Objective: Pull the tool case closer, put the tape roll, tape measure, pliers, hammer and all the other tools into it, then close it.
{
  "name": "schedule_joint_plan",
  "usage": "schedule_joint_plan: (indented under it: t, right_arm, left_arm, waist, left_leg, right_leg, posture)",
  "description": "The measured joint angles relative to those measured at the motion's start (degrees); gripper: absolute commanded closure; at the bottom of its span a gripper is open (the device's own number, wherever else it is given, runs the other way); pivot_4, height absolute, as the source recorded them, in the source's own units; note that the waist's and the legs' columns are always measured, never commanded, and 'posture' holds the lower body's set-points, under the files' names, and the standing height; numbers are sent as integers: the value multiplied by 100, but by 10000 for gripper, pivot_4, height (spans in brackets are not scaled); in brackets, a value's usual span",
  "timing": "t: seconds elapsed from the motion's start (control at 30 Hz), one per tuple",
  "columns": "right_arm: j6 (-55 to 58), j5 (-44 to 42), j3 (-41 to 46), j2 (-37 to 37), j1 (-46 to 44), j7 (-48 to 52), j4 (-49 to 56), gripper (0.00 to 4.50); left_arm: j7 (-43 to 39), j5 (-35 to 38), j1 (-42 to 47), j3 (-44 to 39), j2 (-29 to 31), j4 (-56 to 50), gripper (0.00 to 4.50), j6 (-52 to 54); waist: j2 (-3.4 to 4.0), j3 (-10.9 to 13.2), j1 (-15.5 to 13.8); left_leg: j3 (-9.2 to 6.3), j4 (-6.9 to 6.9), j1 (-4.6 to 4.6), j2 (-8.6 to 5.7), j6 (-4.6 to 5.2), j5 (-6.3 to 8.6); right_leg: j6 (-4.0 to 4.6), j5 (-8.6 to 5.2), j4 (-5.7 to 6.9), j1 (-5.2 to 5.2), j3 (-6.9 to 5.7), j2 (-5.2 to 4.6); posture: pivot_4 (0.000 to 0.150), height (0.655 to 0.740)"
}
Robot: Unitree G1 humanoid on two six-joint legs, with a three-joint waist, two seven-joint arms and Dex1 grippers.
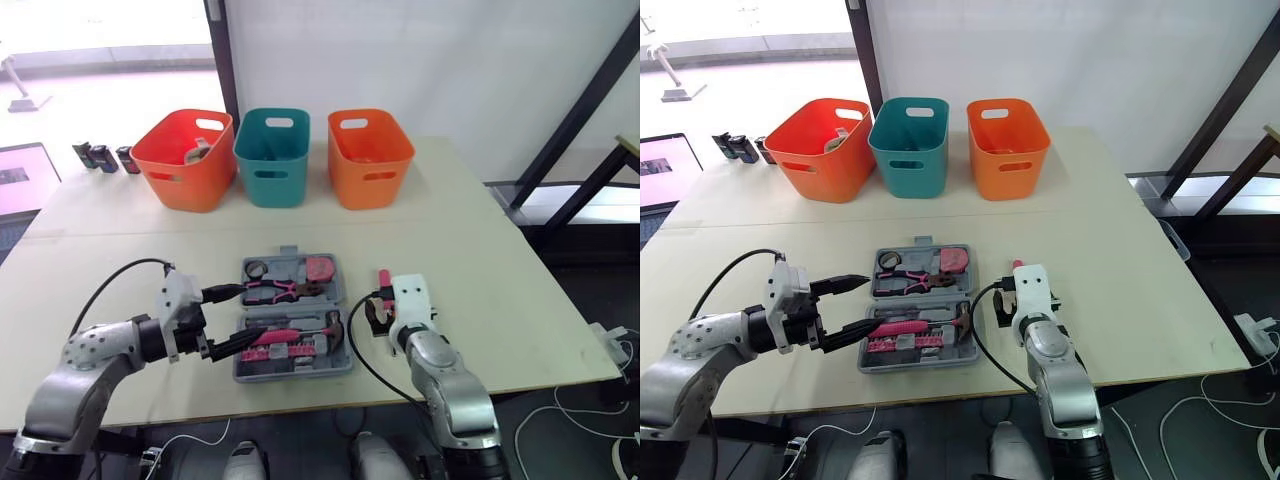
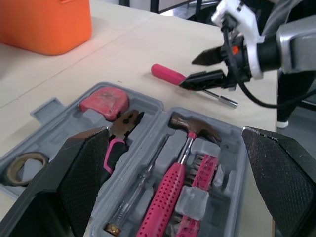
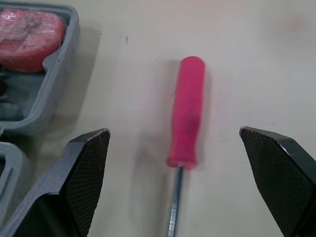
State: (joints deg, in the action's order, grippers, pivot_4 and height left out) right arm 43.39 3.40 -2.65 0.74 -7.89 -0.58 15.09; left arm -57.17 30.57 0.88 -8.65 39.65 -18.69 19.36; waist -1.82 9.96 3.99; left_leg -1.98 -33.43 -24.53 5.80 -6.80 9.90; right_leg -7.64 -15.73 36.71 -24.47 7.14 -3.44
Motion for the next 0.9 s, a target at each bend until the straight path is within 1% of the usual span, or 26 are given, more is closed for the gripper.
schedule_joint_plan:
  t: [0.23, 0.33, 0.4, 0.43, 0.47, 0.5, 0.53, 0.57, 0.8, 0.9]
  right_arm:
    - [-411, -270, 567, 172, -77, -189, -701, 506]
    - [-373, -528, 870, 277, -246, -285, -827, 8891]
    - [-318, -613, 1001, 277, -294, -327, -865, 19110]
    - [-308, -613, 1025, 275, -294, -348, -865, 23295]
    - [-303, -613, 1024, 275, -293, -353, -865, 29327]
    - [-299, -611, 1010, 270, -292, -350, -864, 34414]
    - [-296, -603, 985, 263, -286, -341, -861, 38690]
    - [-313, -578, 940, 245, -270, -333, -859, 41098]
    - [-459, -300, 337, -108, -188, -149, -838, 41057]
    - [-454, -229, -13, -449, -184, 160, -644, 41057]
  left_arm:
    - [1, -2, -2, 0, 21, 9, 0, 5]
    - [7, -1, 9, 1, 22, 4, 0, 12]
    - [7, -1, 3, 1, 24, 5, 0, 16]
    - [7, -1, -1, 1, 25, 5, 0, 18]
    - [7, -1, -2, 1, 25, 5, 0, 20]
    - [7, -1, 1, 1, 25, 5, 0, 21]
    - [7, -1, 12, 1, 25, 5, 0, 22]
    - [8, -1, 31, 2, 25, 5, 0, 26]
    - [8, -5, 109, 2, 25, 9, 0, 32]
    - [14, -7, 110, 2, 25, 13, 0, 32]
  waist:
    - [0, 0, 1]
    - [-2, -2, 8]
    - [-8, -5, 5]
    - [-10, -6, 5]
    - [-10, -6, 6]
    - [-10, -6, 12]
    - [-10, -6, 26]
    - [-10, -6, 28]
    - [-10, -6, 21]
    - [-6, -4, 11]
  left_leg:
    - [-1, 3, 1, 0, 0, 0]
    - [-1, 2, 6, 0, 0, -1]
    - [-1, 0, 7, 0, 0, -1]
    - [-2, 0, 7, 0, 0, -1]
    - [-2, 0, 7, 0, 0, 0]
    - [-2, 0, 7, 0, 0, 0]
    - [-2, 2, 9, 1, 0, 0]
    - [-2, 5, 10, 2, 0, 0]
    - [-2, 9, 11, 1, 1, -1]
    - [-1, 9, 7, 1, 0, -1]
  right_leg:
    - [0, 0, 0, 0, 0, 0]
    - [1, 1, 1, 6, 0, 1]
    - [1, 1, 0, 8, 0, 1]
    - [1, 1, -1, 8, 0, 1]
    - [1, 1, 0, 8, 0, 1]
    - [1, 1, 0, 7, 0, 1]
    - [1, 1, 0, 6, 0, 1]
    - [1, 1, 1, 5, 0, 3]
    - [0, 1, 0, 3, 0, 3]
    - [0, 0, -1, 0, 1, 2]
  posture:
    - [1500, 7400]
    - [1500, 7400]
    - [1500, 7400]
    - [1500, 7400]
    - [1500, 7400]
    - [1500, 7400]
    - [1500, 7400]
    - [1500, 7400]
    - [1500, 7400]
    - [1500, 7400]
